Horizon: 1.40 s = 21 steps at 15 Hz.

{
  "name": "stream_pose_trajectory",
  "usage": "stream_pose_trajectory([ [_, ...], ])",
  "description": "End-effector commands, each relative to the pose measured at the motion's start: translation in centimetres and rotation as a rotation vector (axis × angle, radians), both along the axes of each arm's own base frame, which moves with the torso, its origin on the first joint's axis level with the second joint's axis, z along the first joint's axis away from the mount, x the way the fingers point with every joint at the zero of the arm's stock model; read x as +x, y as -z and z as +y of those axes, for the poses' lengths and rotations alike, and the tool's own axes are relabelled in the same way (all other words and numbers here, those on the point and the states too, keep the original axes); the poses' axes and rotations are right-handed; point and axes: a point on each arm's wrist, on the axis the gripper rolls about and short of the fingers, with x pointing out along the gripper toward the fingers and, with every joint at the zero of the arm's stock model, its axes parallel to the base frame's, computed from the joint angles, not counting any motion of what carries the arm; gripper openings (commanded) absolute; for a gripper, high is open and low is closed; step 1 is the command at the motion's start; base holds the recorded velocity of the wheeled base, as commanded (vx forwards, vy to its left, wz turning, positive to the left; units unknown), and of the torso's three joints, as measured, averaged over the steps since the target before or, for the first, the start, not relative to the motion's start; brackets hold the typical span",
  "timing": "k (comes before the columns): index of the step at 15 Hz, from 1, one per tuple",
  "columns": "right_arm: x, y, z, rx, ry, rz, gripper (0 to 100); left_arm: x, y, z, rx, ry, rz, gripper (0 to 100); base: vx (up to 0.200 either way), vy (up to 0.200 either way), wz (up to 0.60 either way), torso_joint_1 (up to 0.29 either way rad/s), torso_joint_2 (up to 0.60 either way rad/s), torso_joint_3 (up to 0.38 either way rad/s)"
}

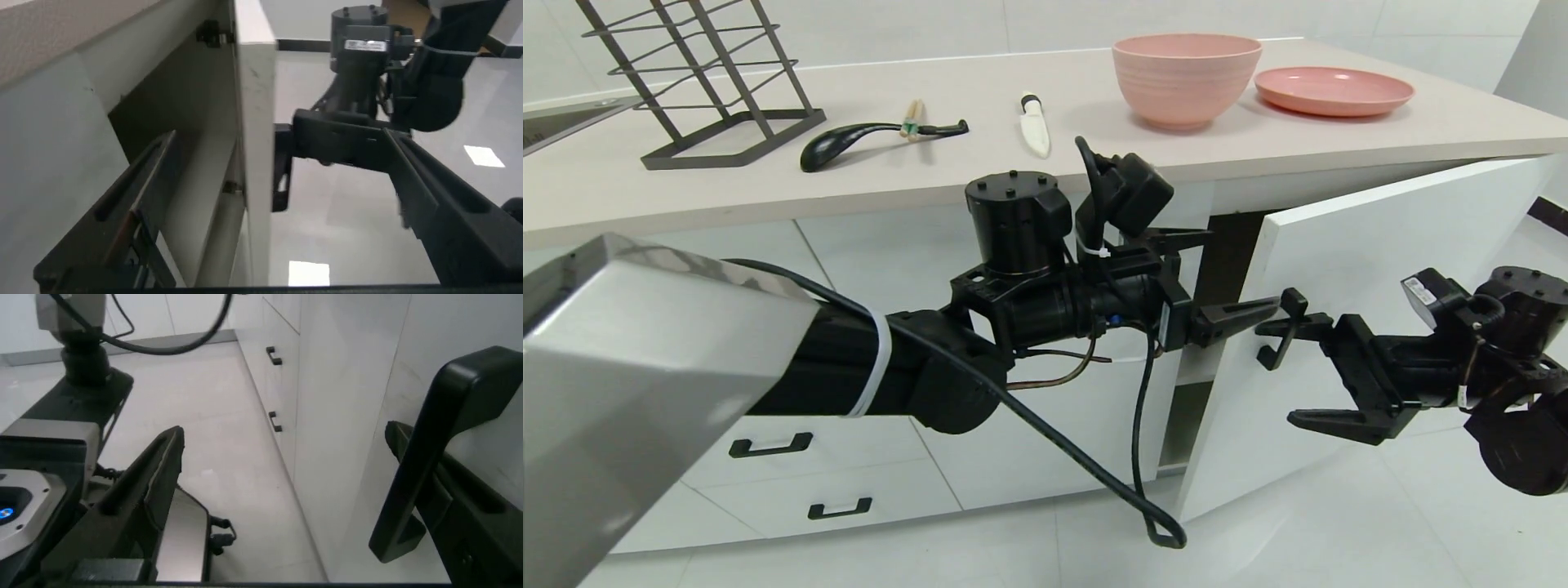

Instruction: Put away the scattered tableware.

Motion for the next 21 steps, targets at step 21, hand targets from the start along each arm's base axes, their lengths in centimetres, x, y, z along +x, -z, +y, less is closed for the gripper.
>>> stream_pose_trajectory([
  [21, -2.8, 1.5, -5.9, -0.005, 0.215, 0.021, 100, -4.2, 1.3, -7.2, -0.084, 0.223, 0.008, 100, 0.000, 0.000, 0.00, 0.000, 0.00, 0.000],
])
